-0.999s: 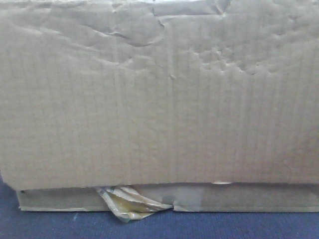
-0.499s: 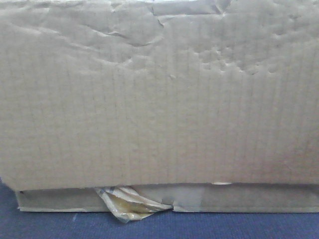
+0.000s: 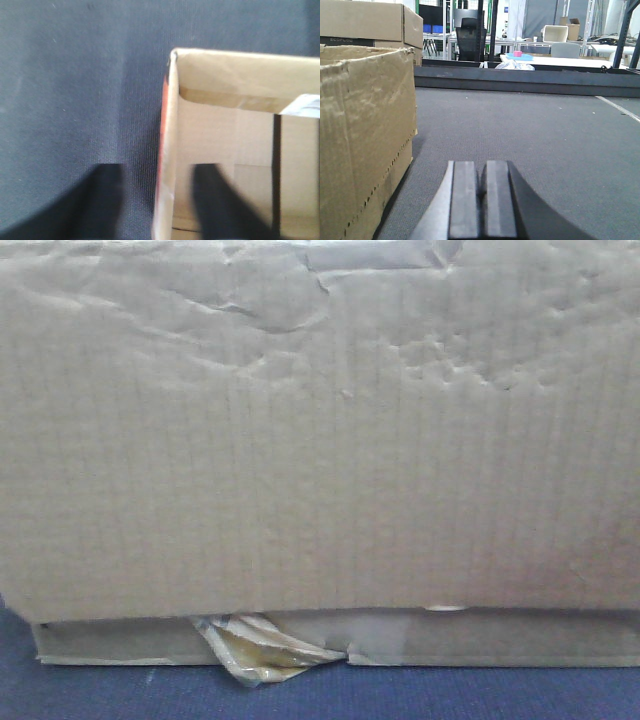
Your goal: Stack two boxes on right shelf middle
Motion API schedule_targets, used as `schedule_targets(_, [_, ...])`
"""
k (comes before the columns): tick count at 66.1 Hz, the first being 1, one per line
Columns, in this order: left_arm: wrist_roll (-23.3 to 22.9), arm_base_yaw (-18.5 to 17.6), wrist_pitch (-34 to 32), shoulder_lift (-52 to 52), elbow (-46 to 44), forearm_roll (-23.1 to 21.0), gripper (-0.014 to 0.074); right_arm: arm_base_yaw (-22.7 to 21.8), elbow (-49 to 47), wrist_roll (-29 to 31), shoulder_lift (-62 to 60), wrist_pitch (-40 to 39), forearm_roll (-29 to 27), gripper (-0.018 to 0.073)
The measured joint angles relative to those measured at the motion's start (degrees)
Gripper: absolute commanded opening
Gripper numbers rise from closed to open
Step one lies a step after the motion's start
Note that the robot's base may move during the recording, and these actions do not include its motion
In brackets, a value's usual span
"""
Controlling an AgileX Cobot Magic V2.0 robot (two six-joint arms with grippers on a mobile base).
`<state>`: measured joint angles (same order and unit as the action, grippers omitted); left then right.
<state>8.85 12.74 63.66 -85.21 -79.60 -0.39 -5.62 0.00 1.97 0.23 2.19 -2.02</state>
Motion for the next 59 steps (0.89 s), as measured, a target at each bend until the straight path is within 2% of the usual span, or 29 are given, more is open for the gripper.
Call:
schedule_targets(16, [0.14, 0.0, 0.09, -5.79, 0.0, -0.92, 0.0348, 0.0, 0.0, 0.0, 0.0, 0.0, 0.0, -0.0169])
schedule_targets(22, [0.28, 0.0, 0.09, -7.8, 0.0, -1.19, 0.0307, 0.0, 0.0, 0.0, 0.0, 0.0, 0.0, -0.0169])
schedule_targets(27, [0.28, 0.0, 0.23, -8.81, 0.0, -1.19, 0.0204, 0.0, 0.0, 0.0, 0.0, 0.0, 0.0, -0.0169])
schedule_targets(32, [0.28, 0.0, 0.47, -9.39, 0.0, -1.28, 0.0049, 0.0, 0.0, 0.0, 0.0, 0.0, 0.0, -0.0169])
schedule_targets(36, [0.42, 0.0, 0.61, -9.44, 0.0, -1.28, -0.0114, 0.0, 0.0, 0.0, 0.0, 0.0, 0.0, -0.0169])
schedule_targets(59, [0.16, 0.0, 4.39, -9.49, -2.79, -0.22, -0.0111, 0.0, 0.0, 0.0, 0.0, 0.0, 0.0, -0.0169])
